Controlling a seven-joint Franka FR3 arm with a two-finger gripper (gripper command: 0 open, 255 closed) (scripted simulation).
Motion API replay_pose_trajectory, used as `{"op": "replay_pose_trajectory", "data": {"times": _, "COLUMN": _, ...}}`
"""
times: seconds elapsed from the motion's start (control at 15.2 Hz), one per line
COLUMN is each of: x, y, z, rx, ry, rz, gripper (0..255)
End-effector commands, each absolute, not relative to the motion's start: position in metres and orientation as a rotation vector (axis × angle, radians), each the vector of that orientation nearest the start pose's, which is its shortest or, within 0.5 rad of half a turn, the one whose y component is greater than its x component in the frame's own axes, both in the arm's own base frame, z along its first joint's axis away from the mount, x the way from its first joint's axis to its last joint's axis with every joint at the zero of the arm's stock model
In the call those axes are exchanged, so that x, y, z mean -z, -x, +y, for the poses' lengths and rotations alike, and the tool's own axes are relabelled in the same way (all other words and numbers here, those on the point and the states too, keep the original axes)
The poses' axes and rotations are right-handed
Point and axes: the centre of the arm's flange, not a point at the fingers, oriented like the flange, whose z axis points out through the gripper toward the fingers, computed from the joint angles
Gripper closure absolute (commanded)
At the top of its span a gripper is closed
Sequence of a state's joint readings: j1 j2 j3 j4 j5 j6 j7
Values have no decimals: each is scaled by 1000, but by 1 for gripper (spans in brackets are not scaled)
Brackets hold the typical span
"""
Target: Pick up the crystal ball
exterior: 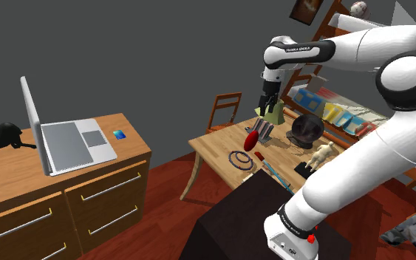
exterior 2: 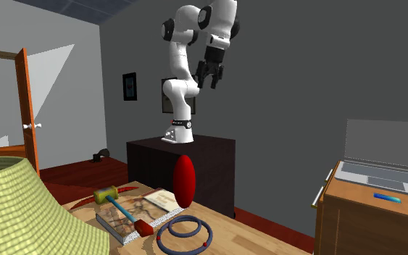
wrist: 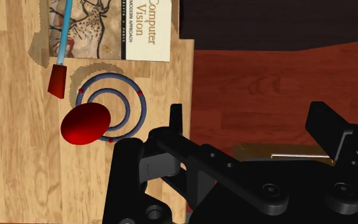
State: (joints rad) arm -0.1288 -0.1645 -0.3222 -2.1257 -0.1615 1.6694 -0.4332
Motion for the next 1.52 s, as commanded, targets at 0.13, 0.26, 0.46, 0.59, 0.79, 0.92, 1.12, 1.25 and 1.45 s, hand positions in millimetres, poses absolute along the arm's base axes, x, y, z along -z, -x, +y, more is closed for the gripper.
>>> {"op": "replay_pose_trajectory", "data": {"times": 0.13, "x": -422, "y": -439, "z": -268, "rx": -548, "ry": 3034, "rz": -45, "gripper": 0}}
{"op": "replay_pose_trajectory", "data": {"times": 0.26, "x": -404, "y": -449, "z": -289, "rx": -578, "ry": 3015, "rz": -40, "gripper": 0}}
{"op": "replay_pose_trajectory", "data": {"times": 0.46, "x": -376, "y": -463, "z": -321, "rx": -621, "ry": 2986, "rz": -34, "gripper": 0}}
{"op": "replay_pose_trajectory", "data": {"times": 0.59, "x": -357, "y": -472, "z": -342, "rx": -650, "ry": 2966, "rz": -29, "gripper": 0}}
{"op": "replay_pose_trajectory", "data": {"times": 0.79, "x": -327, "y": -484, "z": -372, "rx": -693, "ry": 2936, "rz": -23, "gripper": 0}}
{"op": "replay_pose_trajectory", "data": {"times": 0.92, "x": -307, "y": -491, "z": -393, "rx": -721, "ry": 2915, "rz": -19, "gripper": 0}}
{"op": "replay_pose_trajectory", "data": {"times": 1.12, "x": -276, "y": -502, "z": -423, "rx": -762, "ry": 2884, "rz": -12, "gripper": 0}}
{"op": "replay_pose_trajectory", "data": {"times": 1.25, "x": -255, "y": -508, "z": -443, "rx": -789, "ry": 2863, "rz": -8, "gripper": 0}}
{"op": "replay_pose_trajectory", "data": {"times": 1.45, "x": -226, "y": -515, "z": -468, "rx": -824, "ry": 2835, "rz": -3, "gripper": 0}}
